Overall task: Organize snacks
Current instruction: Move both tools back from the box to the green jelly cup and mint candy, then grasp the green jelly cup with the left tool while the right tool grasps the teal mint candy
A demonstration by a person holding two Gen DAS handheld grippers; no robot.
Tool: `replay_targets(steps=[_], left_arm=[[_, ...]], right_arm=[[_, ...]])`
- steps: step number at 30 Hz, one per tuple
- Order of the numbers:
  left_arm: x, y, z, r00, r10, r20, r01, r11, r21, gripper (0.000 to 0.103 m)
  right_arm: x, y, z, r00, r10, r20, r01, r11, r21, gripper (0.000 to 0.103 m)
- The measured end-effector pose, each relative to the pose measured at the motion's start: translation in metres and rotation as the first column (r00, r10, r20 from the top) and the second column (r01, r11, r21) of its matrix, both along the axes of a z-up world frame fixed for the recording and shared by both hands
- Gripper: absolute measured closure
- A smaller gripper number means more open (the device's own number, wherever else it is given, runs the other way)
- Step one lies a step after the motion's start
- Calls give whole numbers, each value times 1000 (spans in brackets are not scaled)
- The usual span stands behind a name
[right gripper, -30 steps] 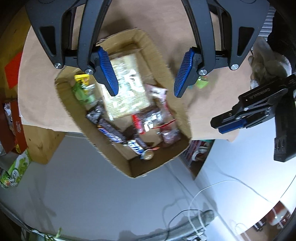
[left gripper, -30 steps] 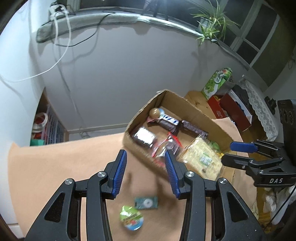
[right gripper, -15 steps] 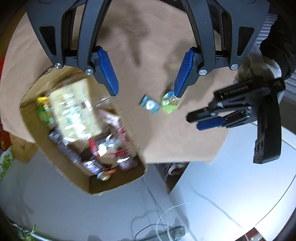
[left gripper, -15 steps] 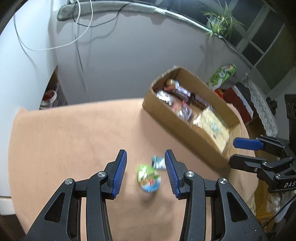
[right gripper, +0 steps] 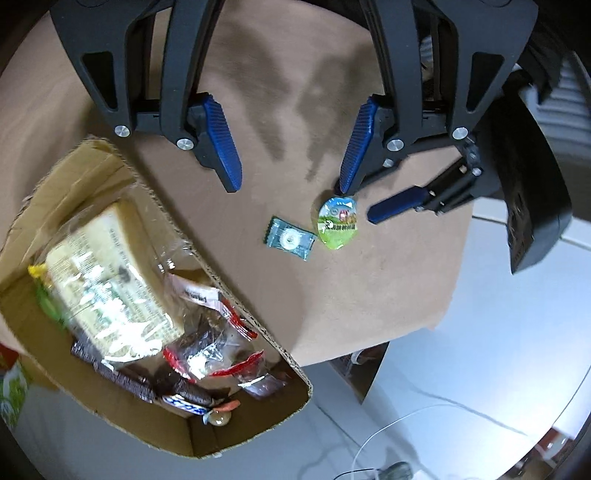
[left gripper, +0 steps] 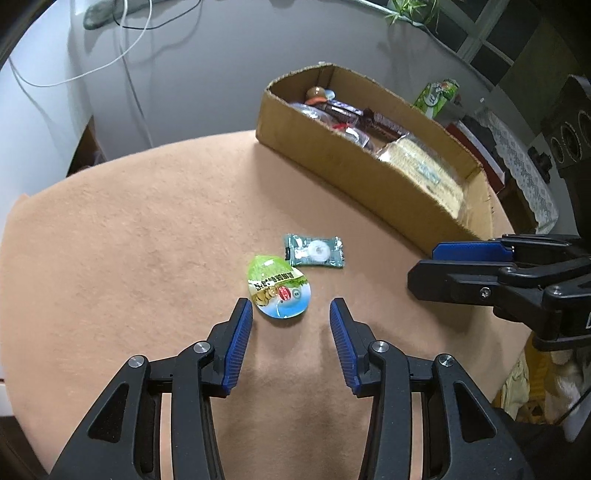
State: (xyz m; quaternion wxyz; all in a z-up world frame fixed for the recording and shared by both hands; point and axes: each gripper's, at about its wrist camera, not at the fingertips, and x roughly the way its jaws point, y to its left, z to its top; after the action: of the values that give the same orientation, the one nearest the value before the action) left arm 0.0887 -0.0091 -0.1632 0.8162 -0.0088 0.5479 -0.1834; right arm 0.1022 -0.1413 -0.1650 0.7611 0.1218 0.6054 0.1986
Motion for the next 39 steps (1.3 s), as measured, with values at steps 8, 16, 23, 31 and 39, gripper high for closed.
replay_targets(steps=[8,16,23,31,39], left_arm=[[4,-5,-16,1000,1,29,-1,1000,18,59],[3,16,-24,996,69,52,-68,997,-21,59],[-6,27,-24,995,69,76,-67,997,-33,69],[-8,33,-24,994,79,69,-77,996,-39,77],[-2,28,-25,996,63,68,-63,998,-16,77]], right_arm=[[21,16,-7,999,-37,-4,37,999,27,47],[45,31,-20,997,-75,-9,75,997,0,54],[58,48,-29,999,-54,-2,54,998,-27,58],[74,67,-51,999,2,-41,-5,998,-62,68],[67,68,-64,993,106,-49,-111,988,-106,68]])
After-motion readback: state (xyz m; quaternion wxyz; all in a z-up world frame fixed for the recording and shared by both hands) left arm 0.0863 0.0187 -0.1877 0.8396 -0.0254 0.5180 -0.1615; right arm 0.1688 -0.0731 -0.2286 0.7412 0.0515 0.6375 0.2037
